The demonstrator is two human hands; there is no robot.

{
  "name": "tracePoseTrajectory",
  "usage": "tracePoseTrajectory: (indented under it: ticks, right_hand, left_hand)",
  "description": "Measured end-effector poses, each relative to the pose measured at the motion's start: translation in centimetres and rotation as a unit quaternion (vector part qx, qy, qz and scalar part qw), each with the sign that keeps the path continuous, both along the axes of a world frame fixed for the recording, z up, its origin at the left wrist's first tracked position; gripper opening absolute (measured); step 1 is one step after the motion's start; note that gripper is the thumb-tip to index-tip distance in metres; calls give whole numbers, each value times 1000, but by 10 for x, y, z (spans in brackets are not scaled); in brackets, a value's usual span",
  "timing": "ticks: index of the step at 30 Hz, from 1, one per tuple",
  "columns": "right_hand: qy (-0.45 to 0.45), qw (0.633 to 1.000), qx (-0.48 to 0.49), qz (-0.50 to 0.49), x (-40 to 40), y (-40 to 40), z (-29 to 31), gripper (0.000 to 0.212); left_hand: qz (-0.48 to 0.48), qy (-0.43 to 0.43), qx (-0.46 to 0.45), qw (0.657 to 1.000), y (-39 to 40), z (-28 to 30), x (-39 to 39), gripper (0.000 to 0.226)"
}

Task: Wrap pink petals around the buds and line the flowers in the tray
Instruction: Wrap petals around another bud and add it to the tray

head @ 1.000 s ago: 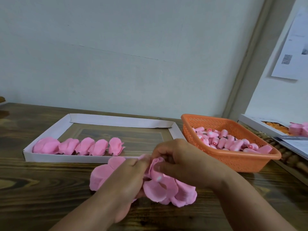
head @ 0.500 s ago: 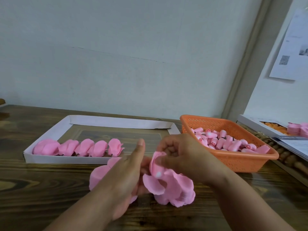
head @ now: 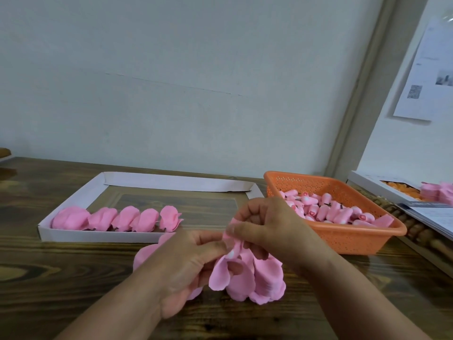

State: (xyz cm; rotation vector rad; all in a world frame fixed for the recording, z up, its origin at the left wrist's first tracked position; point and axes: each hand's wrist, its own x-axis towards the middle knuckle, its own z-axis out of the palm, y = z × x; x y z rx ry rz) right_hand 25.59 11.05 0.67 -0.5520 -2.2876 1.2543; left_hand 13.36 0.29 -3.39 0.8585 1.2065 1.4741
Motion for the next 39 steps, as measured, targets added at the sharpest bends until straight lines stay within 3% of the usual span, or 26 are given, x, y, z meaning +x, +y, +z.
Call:
tracePoseTrajectory:
  ticks: [2,5,7,12,17,19,24,33,35,39]
  right_hand:
    - [-4,1000,14,-24,-1,1,-1,12]
    - [-1,997,17,-69,-2,4,-2,18]
    - [-1,995,23,-95,-2,7,-3,18]
    - [-4,993,33,-116,-4,10,-9,20]
    - [-35,995,52,-78,-6,4,-6,18]
    - [-50,993,65,-80,-8,2,-6,16]
    - [-61,991,88,-85,-10,0,-3,19]
    - [-51,987,104,-113,-11,-1,1,20]
    - [-47,987,98,-117,-10,0,1,17]
    - [-38,988,88,-119,-12,0,1,14]
  left_hand:
    - [12,-18,3,1000,0,0,0,23]
    - [-2,-95,19,995,-1,0,-2,53]
    - [-18,-119,33,992,-4,-1,-2,56]
    - [97,-3,-16,995,-4,-11,6,16]
    - [146,175,-60,972,-1,-12,6,34]
    - [159,199,-55,965,2,-12,6,39]
    - [172,59,-16,983,7,-10,6,47]
    - [200,-119,67,970,12,-10,5,28]
    - [208,-84,76,972,11,-13,8,18]
    - [214,70,72,972,9,-20,11,28]
